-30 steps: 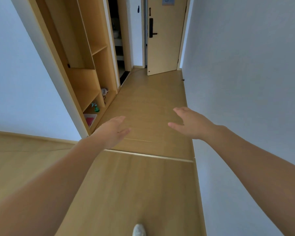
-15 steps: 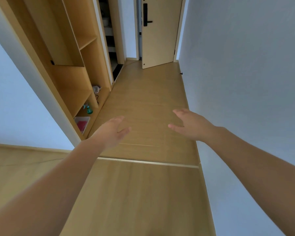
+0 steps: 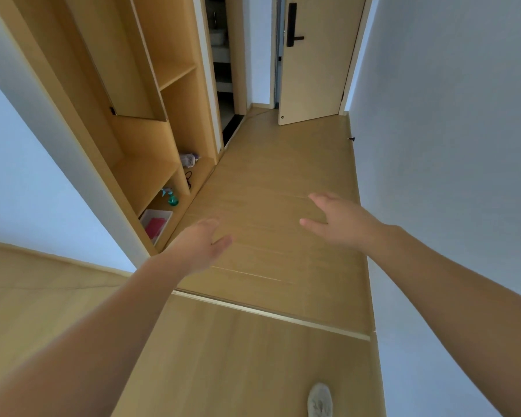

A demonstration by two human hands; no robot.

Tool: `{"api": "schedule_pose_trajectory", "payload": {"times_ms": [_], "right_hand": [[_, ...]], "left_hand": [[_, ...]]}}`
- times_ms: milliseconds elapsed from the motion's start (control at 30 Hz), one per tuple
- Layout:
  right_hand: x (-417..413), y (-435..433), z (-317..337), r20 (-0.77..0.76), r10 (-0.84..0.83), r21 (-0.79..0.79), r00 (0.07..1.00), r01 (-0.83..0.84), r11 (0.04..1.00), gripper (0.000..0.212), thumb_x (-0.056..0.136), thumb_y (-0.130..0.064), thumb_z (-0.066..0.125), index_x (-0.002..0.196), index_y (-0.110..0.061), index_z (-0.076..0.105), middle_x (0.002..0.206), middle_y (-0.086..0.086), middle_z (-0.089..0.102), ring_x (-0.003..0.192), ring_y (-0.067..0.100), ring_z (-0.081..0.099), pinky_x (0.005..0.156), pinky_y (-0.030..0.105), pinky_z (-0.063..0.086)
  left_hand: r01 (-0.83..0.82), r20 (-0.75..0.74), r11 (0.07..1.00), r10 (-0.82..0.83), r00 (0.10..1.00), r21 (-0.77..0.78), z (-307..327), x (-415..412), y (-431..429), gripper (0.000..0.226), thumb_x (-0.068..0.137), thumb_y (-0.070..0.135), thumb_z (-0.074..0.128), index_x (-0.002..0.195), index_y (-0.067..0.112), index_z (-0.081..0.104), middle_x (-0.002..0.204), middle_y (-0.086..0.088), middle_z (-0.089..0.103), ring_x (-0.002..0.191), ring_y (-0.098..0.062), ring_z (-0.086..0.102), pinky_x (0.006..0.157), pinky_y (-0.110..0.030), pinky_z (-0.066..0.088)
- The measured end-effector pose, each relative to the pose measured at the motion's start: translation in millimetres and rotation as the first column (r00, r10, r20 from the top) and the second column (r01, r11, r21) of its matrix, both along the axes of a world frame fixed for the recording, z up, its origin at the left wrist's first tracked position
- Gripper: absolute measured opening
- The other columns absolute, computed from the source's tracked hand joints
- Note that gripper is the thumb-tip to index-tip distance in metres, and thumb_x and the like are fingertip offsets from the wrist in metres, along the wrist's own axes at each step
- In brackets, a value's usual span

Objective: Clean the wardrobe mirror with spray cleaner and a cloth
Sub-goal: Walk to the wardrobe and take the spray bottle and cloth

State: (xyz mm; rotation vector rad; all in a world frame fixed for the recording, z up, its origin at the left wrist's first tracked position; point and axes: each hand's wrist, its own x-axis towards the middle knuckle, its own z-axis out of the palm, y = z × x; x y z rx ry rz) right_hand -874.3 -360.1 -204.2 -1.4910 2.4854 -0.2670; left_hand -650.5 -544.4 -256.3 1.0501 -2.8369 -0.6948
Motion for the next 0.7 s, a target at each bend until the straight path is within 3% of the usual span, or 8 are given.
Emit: {"api": "schedule_pose_trajectory", "payload": {"times_ms": [167,433,600,700], "right_hand": [[-72,-48,0,0.001,0.076,0.053,0.997,-0.076,0.996,0.075,0.094,-0.058,0.043,0.154,-0.023,0.017,0.161,0.006,0.017,0.147,0.022,0.022,0.115,0.041,0.028],[-166,-125,-8,0.042,0.182,0.094,0.982,-0.185,0.978,0.075,0.094,-0.058,0.042,0.155,-0.024,0.015,0.162,0.003,0.015,0.147,0.021,0.021,0.116,0.041,0.026],[-207,-191,-21,0.042,0.263,0.076,0.964,-0.265,0.961,0.076,0.093,-0.06,0.042,0.154,-0.023,0.016,0.162,0.002,0.017,0.148,0.019,0.016,0.117,0.039,0.02],[-228,-235,-30,0.031,0.291,0.063,0.956,-0.293,0.954,0.076,0.093,-0.061,0.042,0.154,-0.023,0.017,0.161,0.001,0.018,0.148,0.018,0.017,0.115,0.037,0.021]], "left_hand": [[-0.088,0.006,0.996,0.088,0.996,0.031,-8,-58,-26,0.065,0.095,0.05,0.046,0.151,0.028,0.023,0.152,-0.001,0.038,0.136,-0.021,0.04,0.107,-0.036,0.036],[-0.215,0.014,0.975,0.214,0.977,0.065,-19,-127,-68,0.067,0.094,0.055,0.044,0.151,0.029,0.022,0.15,-0.001,0.041,0.129,-0.021,0.048,0.106,-0.037,0.037],[-0.258,0.035,0.963,0.256,0.966,0.077,-22,-156,-115,0.066,0.095,0.054,0.043,0.152,0.028,0.021,0.15,-0.001,0.04,0.135,-0.023,0.041,0.108,-0.039,0.037],[-0.273,0.04,0.959,0.27,0.962,0.074,-24,-176,-153,0.064,0.095,0.054,0.041,0.15,0.026,0.025,0.144,-0.004,0.048,0.124,-0.022,0.051,0.105,-0.044,0.043]]}}
